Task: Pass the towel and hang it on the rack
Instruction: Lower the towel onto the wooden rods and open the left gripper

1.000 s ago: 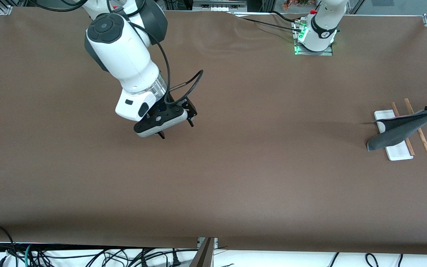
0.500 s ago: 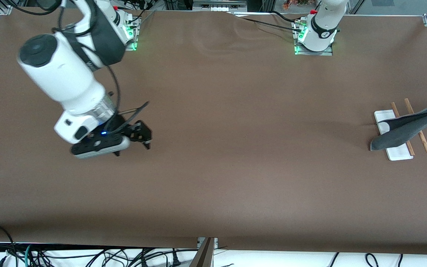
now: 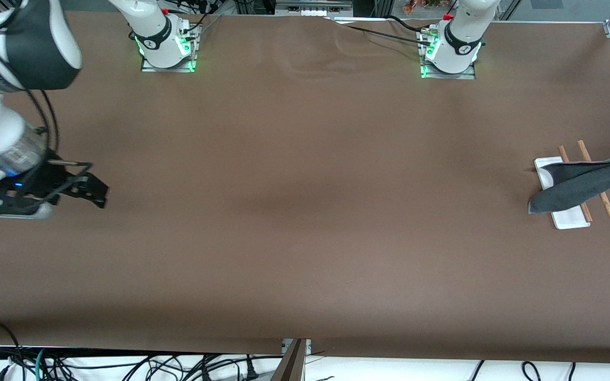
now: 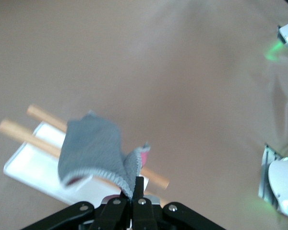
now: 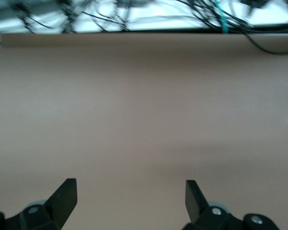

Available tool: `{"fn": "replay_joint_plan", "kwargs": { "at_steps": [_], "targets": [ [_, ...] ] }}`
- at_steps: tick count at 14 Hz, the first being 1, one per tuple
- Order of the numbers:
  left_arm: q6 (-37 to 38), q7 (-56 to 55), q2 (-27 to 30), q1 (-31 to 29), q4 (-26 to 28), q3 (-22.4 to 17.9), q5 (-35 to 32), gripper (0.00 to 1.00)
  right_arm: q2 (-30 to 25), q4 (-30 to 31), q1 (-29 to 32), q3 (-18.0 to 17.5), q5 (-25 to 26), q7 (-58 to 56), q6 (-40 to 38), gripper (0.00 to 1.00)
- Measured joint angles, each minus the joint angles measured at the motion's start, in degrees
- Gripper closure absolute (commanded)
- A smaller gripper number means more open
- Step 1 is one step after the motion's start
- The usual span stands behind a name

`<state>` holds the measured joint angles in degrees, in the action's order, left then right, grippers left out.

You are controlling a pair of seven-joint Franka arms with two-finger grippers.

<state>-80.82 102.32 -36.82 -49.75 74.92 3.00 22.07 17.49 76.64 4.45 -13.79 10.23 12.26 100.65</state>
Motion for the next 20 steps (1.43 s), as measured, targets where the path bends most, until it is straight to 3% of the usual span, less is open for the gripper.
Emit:
{"fn": "replay_joint_plan", "kwargs": {
  "at_steps": [1, 2, 3, 4, 7, 12, 16, 20],
  "targets": [
    [-1.14, 1.13, -1.20, -0.13, -0.33, -0.52, -1.29, 0.87, -0.81, 0.15, 0.06, 1.64, -0.02, -1.86, -1.47, 0.00],
    [-2.53, 2.11, -2.07, -0.20, -0.55, -0.72, -3.23, 0.60, -1.71, 0.51, 0.11, 2.91, -0.04, -3.05, -2.61, 0.00],
    [-3.83, 3.05, -2.72, -0.23, -0.64, -0.74, -4.64, 0.55, -2.80, 1.11, 0.18, 3.66, -0.12, -3.69, -4.06, 0.00],
    [-4.83, 3.86, -3.15, -0.23, -0.71, -0.75, -5.30, 0.01, -4.07, 1.80, 0.30, 3.97, -0.39, -3.80, -6.23, 0.00],
    [-5.96, 5.21, -4.35, -0.50, -0.92, -1.12, -5.67, 0.00, -7.85, 3.65, 0.50, 5.44, -1.15, -7.99, -12.17, 0.00],
    [-5.70, 5.36, -4.74, -0.74, -5.36, -1.14, -5.67, 0.00, -10.05, 5.01, 0.95, 11.82, -6.51, -15.25, -18.56, 0.00],
    [-0.69, 4.49, -2.84, -0.91, -12.40, -1.26, -5.67, 0.00, -11.53, 6.45, 0.74, 11.51, -6.99, -15.42, -21.15, 0.00],
    [1.67, -1.10, 2.94, 0.21, -13.54, -0.96, -5.83, 0.00, -11.67, 6.76, 0.56, 11.47, -6.99, -15.55, -21.35, 0.00]
  ]
}}
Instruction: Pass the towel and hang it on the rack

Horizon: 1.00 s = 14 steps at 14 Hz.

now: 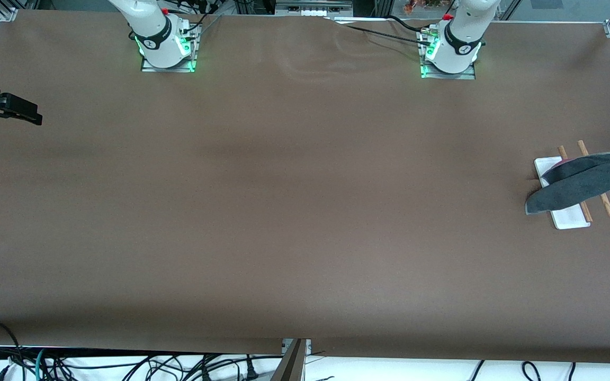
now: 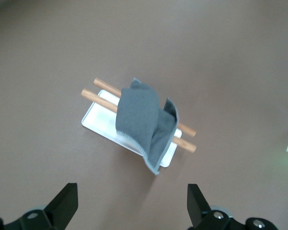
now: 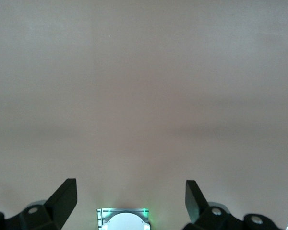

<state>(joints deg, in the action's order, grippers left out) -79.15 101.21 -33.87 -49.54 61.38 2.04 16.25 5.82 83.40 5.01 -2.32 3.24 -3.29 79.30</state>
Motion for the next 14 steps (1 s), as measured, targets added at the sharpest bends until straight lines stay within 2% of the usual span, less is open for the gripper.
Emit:
{"fn": "replay_joint_plan", "kwargs": {
  "at_steps": [10, 12, 14],
  "targets": [
    [3.04, -33.64, 6.18, 20.62, -0.94, 0.72, -5.95, 0.00, 0.47, 0.24, -0.02, -0.02, -0.02, -0.27, 0.41, 0.00],
    [3.94, -42.94, 8.80, 24.90, -0.79, 0.76, -7.80, 0.00, 0.58, 0.24, -0.02, -0.01, -0.02, -0.29, 0.56, 0.00],
    [4.45, -53.05, 13.52, 29.33, 2.21, 0.85, -9.49, 0.00, 0.69, 0.24, -0.03, -0.02, -0.02, -0.31, 0.65, 0.00]
  ]
}}
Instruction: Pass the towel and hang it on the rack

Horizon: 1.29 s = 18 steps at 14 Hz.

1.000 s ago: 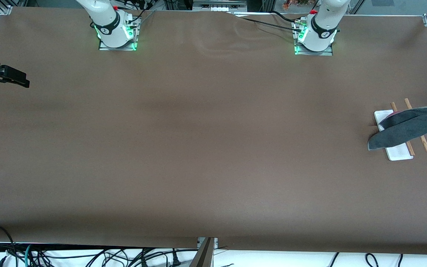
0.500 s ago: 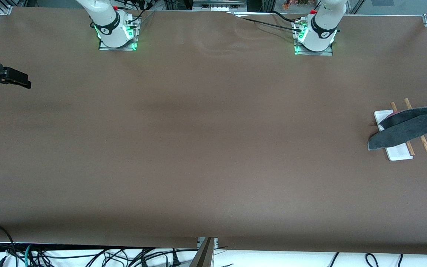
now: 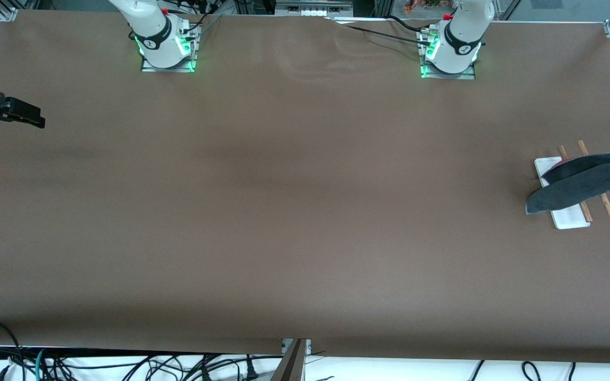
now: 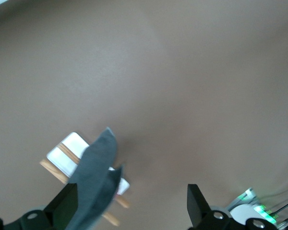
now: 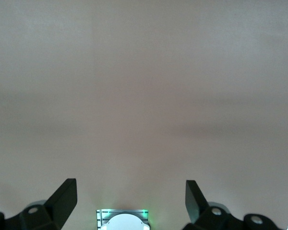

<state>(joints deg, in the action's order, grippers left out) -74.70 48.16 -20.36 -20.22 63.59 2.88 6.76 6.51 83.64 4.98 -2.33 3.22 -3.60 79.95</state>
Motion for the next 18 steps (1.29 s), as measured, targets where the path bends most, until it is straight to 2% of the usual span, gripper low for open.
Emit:
{"fn": "replay_joint_plan", "kwargs": {
  "at_steps": [4, 8, 12, 18],
  "targets": [
    [-5.09, -19.31, 13.18, 7.69, 15.62, -0.01, -0.74, 0.00, -0.01, 0.00, 0.00, 0.00, 0.00, -0.05, 0.25, 0.00],
    [-8.85, -36.57, 20.37, 11.25, 27.34, -0.06, -1.19, 0.00, -0.01, -0.01, -0.01, -0.01, -0.01, -0.09, 0.34, 0.00],
    [-9.59, -45.23, 24.23, 12.23, 32.46, -0.12, -1.19, 0.00, -0.01, -0.03, -0.01, -0.03, -0.01, -0.11, 0.37, 0.00],
    [-9.77, -47.41, 24.84, 12.26, 33.26, -0.43, -3.15, 0.00, -0.01, -0.03, -0.02, -0.09, -0.03, -0.12, 0.40, 0.00]
  ]
}}
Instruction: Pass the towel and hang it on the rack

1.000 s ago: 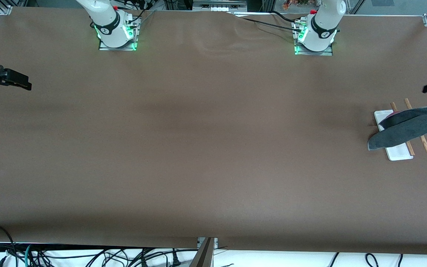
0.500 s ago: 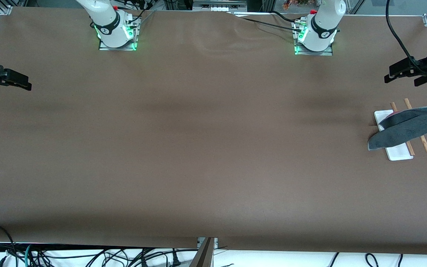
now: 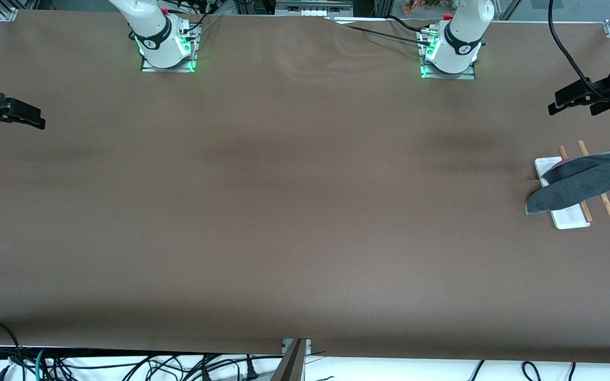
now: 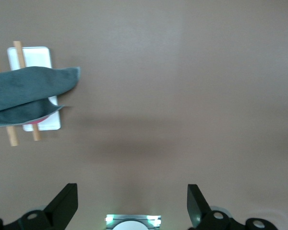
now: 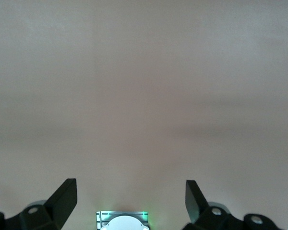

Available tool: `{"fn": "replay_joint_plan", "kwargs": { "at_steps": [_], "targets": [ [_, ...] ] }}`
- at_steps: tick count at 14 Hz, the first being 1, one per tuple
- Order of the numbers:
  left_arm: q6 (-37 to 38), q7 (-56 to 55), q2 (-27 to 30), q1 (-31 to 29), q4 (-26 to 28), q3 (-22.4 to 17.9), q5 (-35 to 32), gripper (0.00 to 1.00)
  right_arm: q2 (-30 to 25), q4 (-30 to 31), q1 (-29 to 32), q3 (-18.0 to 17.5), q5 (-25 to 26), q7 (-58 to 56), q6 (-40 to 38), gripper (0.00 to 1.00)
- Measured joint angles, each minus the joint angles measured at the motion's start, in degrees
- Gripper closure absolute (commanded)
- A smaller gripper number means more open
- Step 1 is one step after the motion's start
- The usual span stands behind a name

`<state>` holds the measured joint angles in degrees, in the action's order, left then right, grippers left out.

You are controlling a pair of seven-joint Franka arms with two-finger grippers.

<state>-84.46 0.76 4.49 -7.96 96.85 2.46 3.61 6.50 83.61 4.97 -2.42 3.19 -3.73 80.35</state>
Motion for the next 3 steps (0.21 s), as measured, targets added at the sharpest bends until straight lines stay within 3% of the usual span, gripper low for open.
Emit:
{"fn": "replay_joint_plan", "kwargs": {
  "at_steps": [3],
  "targets": [
    [-0.07, 0.00, 0.00, 0.02, 0.12, 0.00, -2.12, 0.00, 0.00, 0.00, -0.02, -0.04, -0.01, 0.00, 0.04, 0.00]
  ]
}}
